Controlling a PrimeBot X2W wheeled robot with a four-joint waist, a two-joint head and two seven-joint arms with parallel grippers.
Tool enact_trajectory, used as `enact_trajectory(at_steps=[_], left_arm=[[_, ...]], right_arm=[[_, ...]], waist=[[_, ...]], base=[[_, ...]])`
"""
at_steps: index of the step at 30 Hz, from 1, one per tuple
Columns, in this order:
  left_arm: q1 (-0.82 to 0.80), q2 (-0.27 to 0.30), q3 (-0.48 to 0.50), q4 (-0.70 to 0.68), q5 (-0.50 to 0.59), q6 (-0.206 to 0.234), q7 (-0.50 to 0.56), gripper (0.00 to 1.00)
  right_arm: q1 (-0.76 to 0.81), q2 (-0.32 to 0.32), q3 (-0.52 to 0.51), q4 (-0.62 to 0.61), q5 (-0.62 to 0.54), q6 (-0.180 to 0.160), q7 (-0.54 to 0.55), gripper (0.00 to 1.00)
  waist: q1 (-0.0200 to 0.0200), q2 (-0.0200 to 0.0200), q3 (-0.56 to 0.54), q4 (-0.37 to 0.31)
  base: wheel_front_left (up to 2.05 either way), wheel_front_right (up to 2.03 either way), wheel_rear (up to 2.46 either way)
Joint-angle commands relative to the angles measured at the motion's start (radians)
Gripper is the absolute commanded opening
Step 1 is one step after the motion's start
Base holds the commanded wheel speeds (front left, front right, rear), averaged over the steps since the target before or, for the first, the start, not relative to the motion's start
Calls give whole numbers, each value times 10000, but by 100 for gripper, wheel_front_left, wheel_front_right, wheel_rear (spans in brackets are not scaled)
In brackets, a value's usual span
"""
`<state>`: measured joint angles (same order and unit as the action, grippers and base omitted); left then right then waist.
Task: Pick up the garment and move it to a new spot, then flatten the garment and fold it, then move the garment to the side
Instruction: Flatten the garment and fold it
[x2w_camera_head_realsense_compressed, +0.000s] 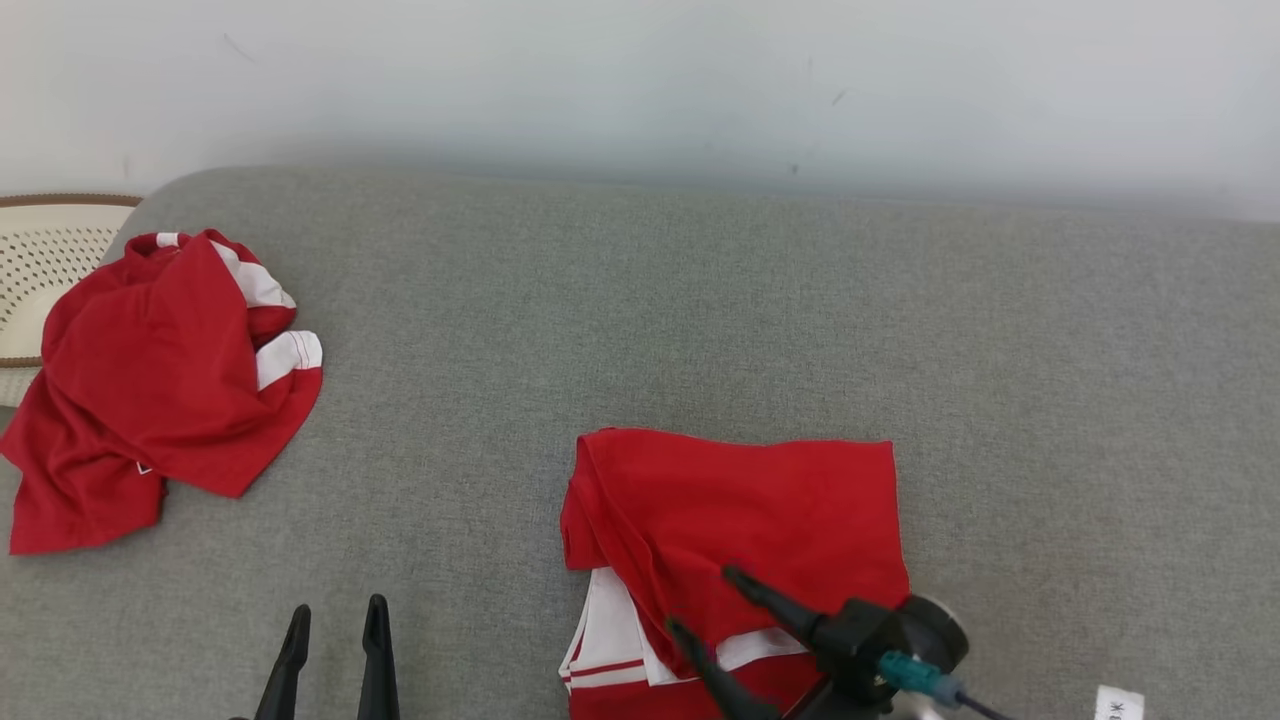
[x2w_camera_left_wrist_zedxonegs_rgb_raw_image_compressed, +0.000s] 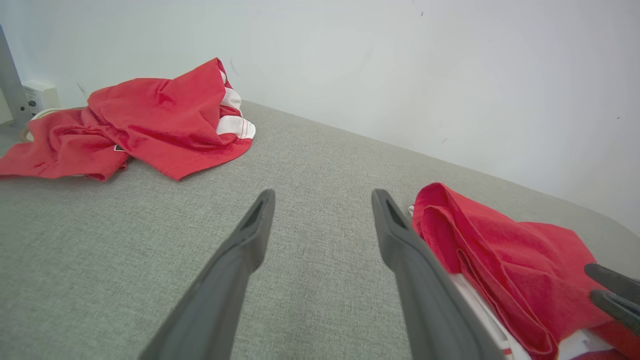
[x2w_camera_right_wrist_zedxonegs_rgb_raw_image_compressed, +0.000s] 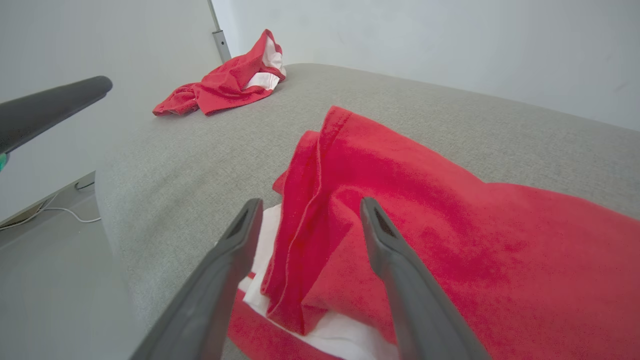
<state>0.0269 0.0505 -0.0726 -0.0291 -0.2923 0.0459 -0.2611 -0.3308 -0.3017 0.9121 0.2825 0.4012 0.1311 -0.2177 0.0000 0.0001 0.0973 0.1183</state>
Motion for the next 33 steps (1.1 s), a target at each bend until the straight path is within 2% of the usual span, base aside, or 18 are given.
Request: enact_trajectory(at_steps=[1, 8, 20, 22, 23, 24, 25, 27, 28, 33], left_arm=[[174, 2, 0, 12, -55, 27, -52, 100], [227, 2, -68, 10, -77, 66, -52, 100], [210, 4, -168, 46, -184, 94, -52, 100], [228, 2, -160, 36, -201, 119, -52, 100], [236, 2, -160, 33, -208, 127, -52, 100], [242, 4, -151, 32, -210, 129, -53, 100], [242, 4, -152, 35, -214, 139, -52, 100], [239, 4, -157, 43, -225, 155, -53, 100], [237, 2, -165, 47, -240, 175, -52, 100], [255, 4, -185, 36, -312, 229, -52, 100]], right_arm=[[183, -62, 207, -194, 31, -7, 233, 100], [329, 9, 253, -287, -210, -7, 1246, 100], [199, 368, -178, 151, -857, -7, 2143, 100], [187, 451, -259, 274, -932, -7, 2268, 73], [176, 506, -280, 319, -948, -7, 2322, 63], [174, 562, -325, 381, -965, -7, 2359, 44], [153, 585, -356, 436, -1033, -7, 2415, 39], [144, 683, -413, 527, -1072, -7, 2477, 7], [146, 721, -423, 563, -1107, -7, 2487, 0], [150, 900, -447, 486, -990, -7, 2310, 0]], waist=[[0, -1, -67, 9], [0, -1, -155, 99], [0, -1, -142, 421], [0, -1, -138, 462], [0, -1, -133, 479], [0, -1, -128, 489], [0, -1, -125, 496], [0, -1, -127, 502], [0, -1, -132, 502], [0, -1, -170, 476]], base=[[0, 0, 0], [0, 0, 0], [0, 0, 0], [0, 0, 0], [0, 0, 0], [0, 0, 0], [0, 0, 0], [0, 0, 0], [0, 0, 0], [0, 0, 0]])
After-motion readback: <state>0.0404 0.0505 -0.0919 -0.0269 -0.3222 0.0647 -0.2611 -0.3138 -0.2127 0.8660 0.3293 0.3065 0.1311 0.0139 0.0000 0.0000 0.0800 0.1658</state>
